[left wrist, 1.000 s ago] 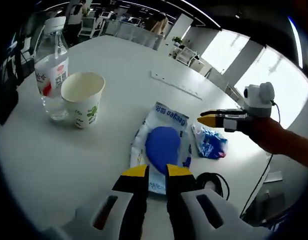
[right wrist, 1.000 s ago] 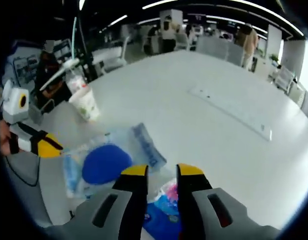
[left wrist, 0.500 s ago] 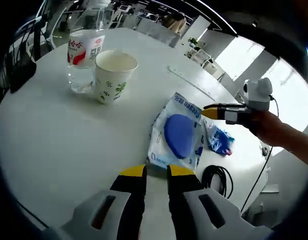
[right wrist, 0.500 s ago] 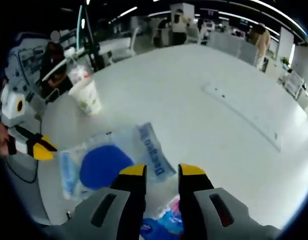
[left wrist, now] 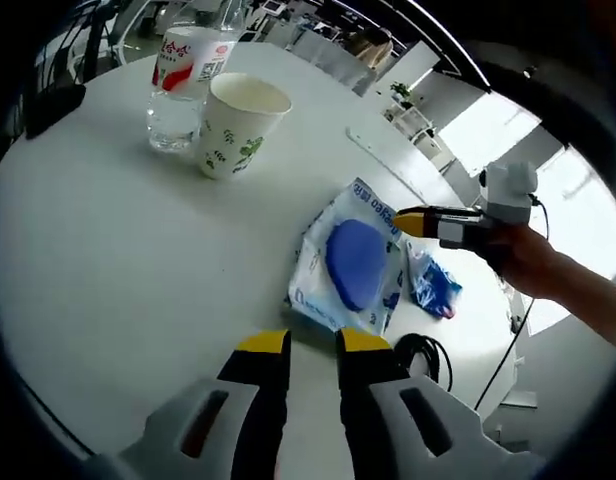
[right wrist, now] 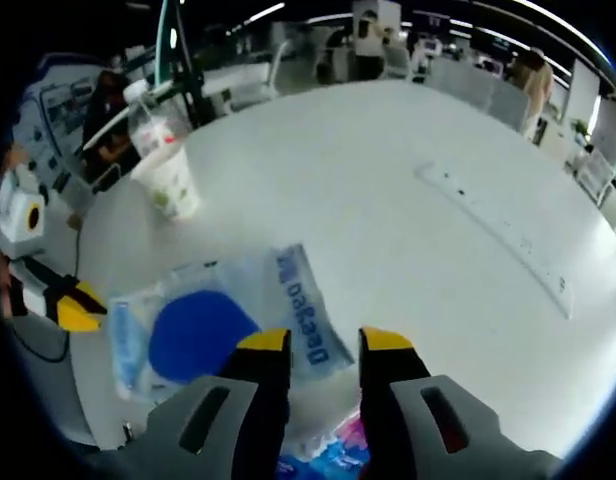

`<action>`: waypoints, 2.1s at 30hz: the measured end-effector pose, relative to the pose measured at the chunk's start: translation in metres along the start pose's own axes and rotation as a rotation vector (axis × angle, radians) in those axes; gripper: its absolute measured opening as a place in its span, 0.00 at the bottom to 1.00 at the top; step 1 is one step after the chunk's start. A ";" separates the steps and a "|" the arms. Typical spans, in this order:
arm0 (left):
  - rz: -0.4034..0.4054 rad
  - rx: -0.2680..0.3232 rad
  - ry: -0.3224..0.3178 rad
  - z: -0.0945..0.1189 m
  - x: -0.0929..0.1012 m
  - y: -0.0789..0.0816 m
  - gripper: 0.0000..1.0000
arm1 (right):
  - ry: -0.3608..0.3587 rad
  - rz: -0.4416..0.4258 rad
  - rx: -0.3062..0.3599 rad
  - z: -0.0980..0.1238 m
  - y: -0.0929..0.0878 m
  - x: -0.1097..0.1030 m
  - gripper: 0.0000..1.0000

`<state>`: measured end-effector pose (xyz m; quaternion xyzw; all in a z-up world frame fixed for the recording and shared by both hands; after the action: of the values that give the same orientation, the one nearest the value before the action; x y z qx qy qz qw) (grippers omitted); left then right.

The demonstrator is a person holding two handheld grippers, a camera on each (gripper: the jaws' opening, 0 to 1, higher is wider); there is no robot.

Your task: Arrange the tabletop items into an orderly group along one side of the table until the central work area is clear of visible clutter.

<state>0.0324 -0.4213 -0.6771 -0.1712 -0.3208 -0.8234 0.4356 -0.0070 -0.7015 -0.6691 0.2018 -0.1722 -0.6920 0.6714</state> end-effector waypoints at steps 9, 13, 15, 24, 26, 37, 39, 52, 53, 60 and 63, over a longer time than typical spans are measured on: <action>0.071 -0.015 -0.021 -0.015 0.010 -0.008 0.16 | -0.005 0.044 -0.036 -0.002 0.001 -0.004 0.12; 0.057 -0.033 -0.016 -0.019 0.014 -0.011 0.15 | 0.001 0.046 -0.037 -0.001 -0.001 -0.005 0.09; 0.060 -0.046 -0.010 -0.020 0.014 -0.012 0.13 | 0.007 0.037 -0.032 0.000 -0.002 -0.006 0.08; 0.060 -0.076 -0.007 -0.019 0.014 -0.017 0.09 | 0.018 0.026 -0.020 0.005 -0.005 -0.008 0.03; 0.055 -0.081 -0.008 -0.020 0.015 -0.017 0.09 | 0.020 0.026 -0.019 0.005 -0.005 -0.009 0.03; 0.046 -0.090 0.000 -0.020 0.016 -0.017 0.02 | 0.034 0.017 -0.012 0.011 -0.008 -0.015 0.00; 0.045 -0.085 -0.001 -0.020 0.015 -0.017 0.01 | 0.034 0.014 -0.008 0.012 -0.010 -0.016 0.00; 0.052 -0.054 0.031 -0.012 0.005 -0.009 0.00 | 0.039 -0.030 0.022 0.024 -0.021 -0.023 0.00; 0.051 -0.053 0.031 -0.012 0.005 -0.008 0.00 | 0.039 -0.030 0.021 0.025 -0.022 -0.023 0.00; 0.034 -0.046 0.036 -0.010 0.005 -0.003 0.00 | 0.040 -0.049 0.030 0.031 -0.027 -0.023 0.00; 0.009 -0.038 0.040 -0.009 0.005 0.002 0.00 | 0.037 -0.056 0.034 0.034 -0.029 -0.022 0.00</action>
<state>0.0312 -0.4313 -0.6808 -0.1645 -0.2957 -0.8306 0.4422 -0.0485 -0.6797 -0.6536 0.2307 -0.1661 -0.7036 0.6512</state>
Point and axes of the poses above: the point that each gripper's makers call its tool centre point, and the gripper's own axes: z roughly backward along the fingers, x roughly to its right, y roughly out of its top, the point moved 10 cm from there along z, roughly backward along the fingers, and after that the axes turned 7 degrees about -x, right-handed, at the moved point
